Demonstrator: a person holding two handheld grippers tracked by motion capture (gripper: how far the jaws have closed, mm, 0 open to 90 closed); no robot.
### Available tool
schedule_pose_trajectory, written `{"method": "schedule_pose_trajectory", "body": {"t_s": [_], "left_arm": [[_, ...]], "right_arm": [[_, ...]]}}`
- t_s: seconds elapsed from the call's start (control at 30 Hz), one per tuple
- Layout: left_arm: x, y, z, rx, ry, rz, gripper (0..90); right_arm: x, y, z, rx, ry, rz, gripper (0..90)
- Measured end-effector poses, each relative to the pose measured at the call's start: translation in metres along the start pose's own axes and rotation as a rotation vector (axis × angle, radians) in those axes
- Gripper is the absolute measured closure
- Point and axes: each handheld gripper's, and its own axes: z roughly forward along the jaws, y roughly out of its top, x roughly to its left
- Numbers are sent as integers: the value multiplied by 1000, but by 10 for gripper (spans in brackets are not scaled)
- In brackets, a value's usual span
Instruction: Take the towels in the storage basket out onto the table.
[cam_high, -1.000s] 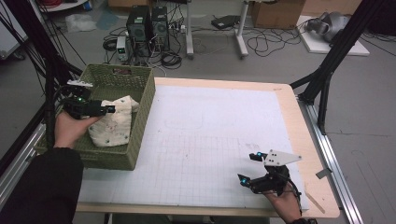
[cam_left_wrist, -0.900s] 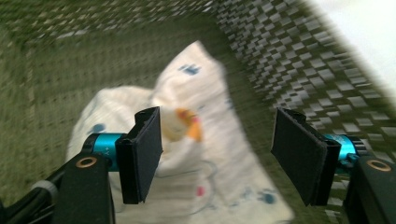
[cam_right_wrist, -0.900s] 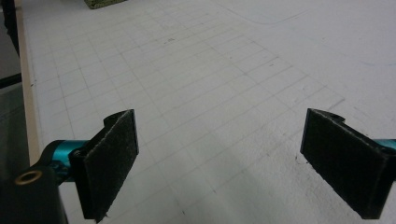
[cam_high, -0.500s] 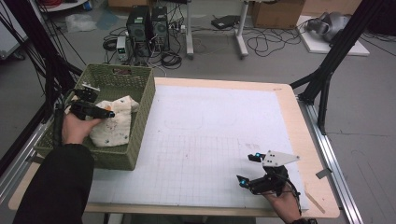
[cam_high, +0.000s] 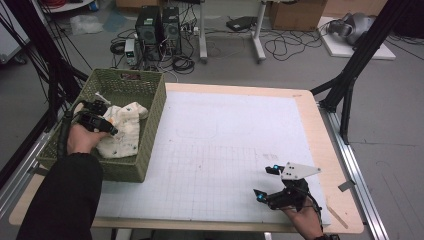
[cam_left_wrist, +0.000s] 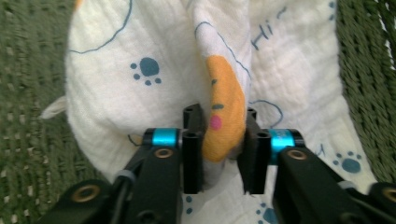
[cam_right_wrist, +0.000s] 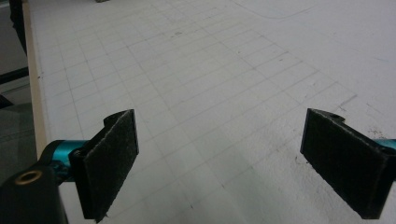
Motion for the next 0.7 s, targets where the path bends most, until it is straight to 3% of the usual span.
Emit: {"method": "schedule_pose_trajectory", "body": {"t_s": [0.03,0.17,0.37,0.47,0.7], "left_arm": [[-1,0,-2,-5,-5,12,802],[-3,0,-9,-33,-30,2,820],[-7,-5,-28,-99,-53,24,825],[-7,-9,-40,-148,-72,19,826],[-4,-19,-64,-207,-117,10,828]], "right_arm": [[0,0,0,-2,0,-2,104],[0,1,-1,-9,0,-3,105],[1,2,-5,-22,0,-6,105],[2,3,-6,-27,1,-12,105],[3,4,-6,-31,-1,-20,104]]}}
